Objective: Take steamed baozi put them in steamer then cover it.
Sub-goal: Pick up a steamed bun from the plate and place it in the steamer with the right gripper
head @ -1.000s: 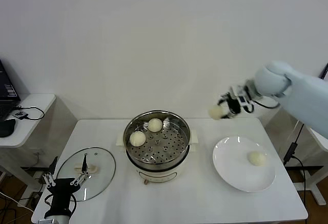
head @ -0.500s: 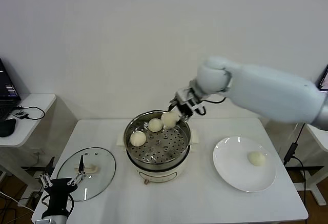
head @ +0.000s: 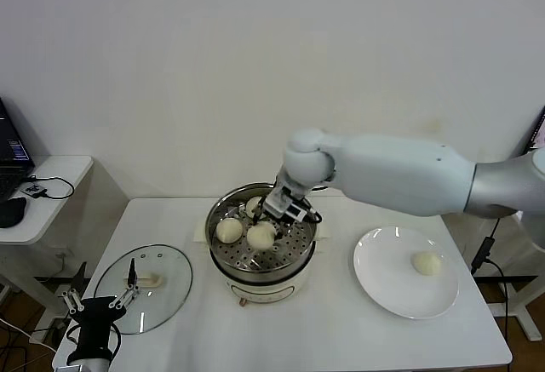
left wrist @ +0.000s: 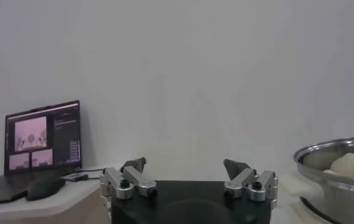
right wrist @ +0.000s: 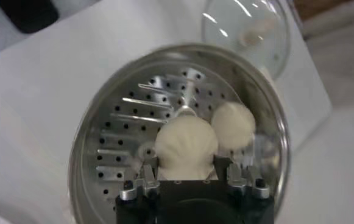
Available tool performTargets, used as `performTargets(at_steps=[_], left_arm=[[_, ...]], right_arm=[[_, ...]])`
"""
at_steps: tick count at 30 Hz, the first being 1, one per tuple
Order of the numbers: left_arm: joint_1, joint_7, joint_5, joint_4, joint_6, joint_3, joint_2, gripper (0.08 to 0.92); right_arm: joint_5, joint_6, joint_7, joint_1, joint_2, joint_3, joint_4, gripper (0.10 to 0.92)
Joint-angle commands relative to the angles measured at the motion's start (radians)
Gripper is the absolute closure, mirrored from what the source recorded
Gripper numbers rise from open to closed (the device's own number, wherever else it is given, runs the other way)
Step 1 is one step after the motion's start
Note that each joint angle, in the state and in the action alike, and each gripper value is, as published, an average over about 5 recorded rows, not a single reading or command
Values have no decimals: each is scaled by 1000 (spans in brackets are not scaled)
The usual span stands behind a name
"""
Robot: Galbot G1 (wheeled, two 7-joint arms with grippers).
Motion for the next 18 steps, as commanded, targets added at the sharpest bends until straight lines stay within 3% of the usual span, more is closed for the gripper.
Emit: performTargets(at_steps=[1,14,18], left_arm=[[3,-1,0,0,-3,0,-1,177],[3,-3,1,4,-9,1,-7,177],[3,-4,1,6,-11,1,-7,177]], right_arm=[[-114,97,-3,-23,35,-23,-5,440],[-135,114,13,-52,46,-26,-4,431],[-135,122,26,-51,46,-25,-4,357]])
